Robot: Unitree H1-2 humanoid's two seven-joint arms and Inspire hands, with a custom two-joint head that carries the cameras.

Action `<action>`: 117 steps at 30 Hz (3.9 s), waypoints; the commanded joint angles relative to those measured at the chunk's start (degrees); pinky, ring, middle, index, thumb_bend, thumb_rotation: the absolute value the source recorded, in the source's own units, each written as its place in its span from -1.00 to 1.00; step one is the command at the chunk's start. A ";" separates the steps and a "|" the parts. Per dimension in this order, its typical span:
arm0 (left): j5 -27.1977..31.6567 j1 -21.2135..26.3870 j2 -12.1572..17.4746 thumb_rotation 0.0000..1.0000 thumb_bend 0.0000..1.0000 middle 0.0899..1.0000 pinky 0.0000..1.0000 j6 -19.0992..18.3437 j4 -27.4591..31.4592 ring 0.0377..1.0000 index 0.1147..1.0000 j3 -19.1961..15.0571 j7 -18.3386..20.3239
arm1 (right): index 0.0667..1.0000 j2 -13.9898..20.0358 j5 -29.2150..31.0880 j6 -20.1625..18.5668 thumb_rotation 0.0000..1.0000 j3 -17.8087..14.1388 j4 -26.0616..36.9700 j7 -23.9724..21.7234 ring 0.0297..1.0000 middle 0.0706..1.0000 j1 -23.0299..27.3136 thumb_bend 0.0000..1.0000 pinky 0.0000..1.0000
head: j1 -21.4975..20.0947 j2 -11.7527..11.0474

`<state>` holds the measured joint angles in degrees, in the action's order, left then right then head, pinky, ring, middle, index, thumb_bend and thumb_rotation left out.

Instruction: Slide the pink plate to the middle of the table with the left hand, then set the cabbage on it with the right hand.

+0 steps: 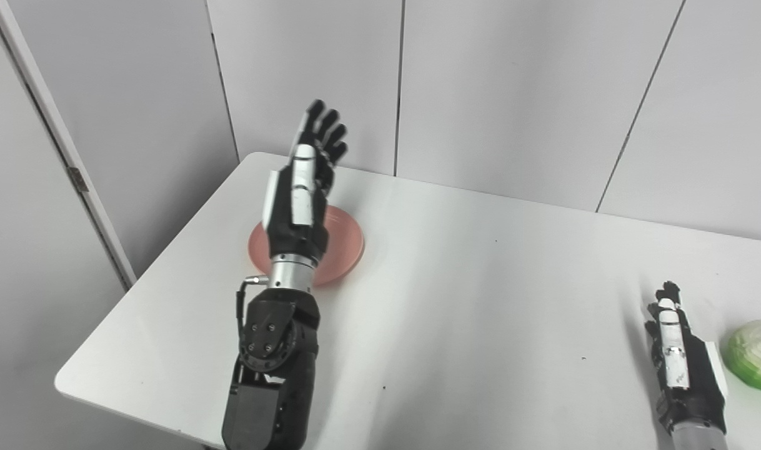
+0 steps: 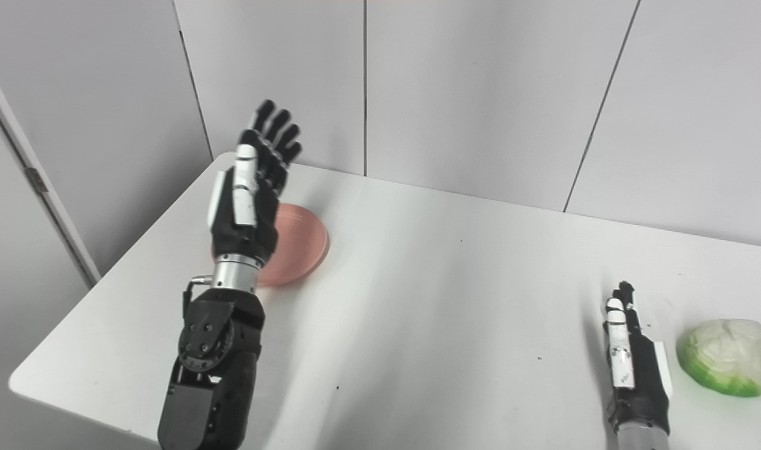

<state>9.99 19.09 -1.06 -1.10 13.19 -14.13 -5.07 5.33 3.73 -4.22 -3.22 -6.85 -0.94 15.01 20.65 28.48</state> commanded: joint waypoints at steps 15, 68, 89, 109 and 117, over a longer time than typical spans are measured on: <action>4.37 3.70 6.08 1.00 -0.11 0.99 1.00 4.29 -5.10 1.00 0.99 -9.68 -5.57 | 1.00 0.25 0.72 0.79 1.00 -0.60 2.54 -0.21 1.00 1.00 1.34 -0.80 1.00 | 1.41 0.36; 16.37 5.68 13.63 1.00 -0.14 1.00 1.00 5.56 -30.34 1.00 0.98 -14.79 -3.45 | 1.00 -0.17 0.42 -3.06 1.00 -0.51 4.91 0.06 1.00 1.00 1.15 -0.80 1.00 | 2.46 1.52; 18.88 9.15 13.99 1.00 -0.18 0.97 1.00 6.80 -44.70 0.99 0.96 -14.42 0.57 | 1.00 -0.34 0.47 -3.11 1.00 -0.48 5.56 -0.02 1.00 1.00 1.15 -0.80 1.00 | 2.11 1.58; 17.94 10.83 12.87 1.00 -0.19 0.95 1.00 5.85 -48.31 0.97 0.93 -10.40 3.47 | 1.00 -0.12 -0.51 -2.73 1.00 0.05 5.55 -0.21 0.98 1.00 1.04 -0.78 1.00 | 0.40 2.26; 17.85 10.65 12.74 1.00 -0.19 0.97 1.00 3.60 -46.86 0.99 0.95 -8.08 4.47 | 1.00 -0.51 0.21 -1.99 1.00 -0.17 4.74 -0.39 0.98 1.00 1.23 -0.77 1.00 | -1.09 2.89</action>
<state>28.39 28.51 11.86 4.07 -34.38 -22.78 -0.91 4.95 3.72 -7.64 -3.14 -3.12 -1.37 14.66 19.51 31.29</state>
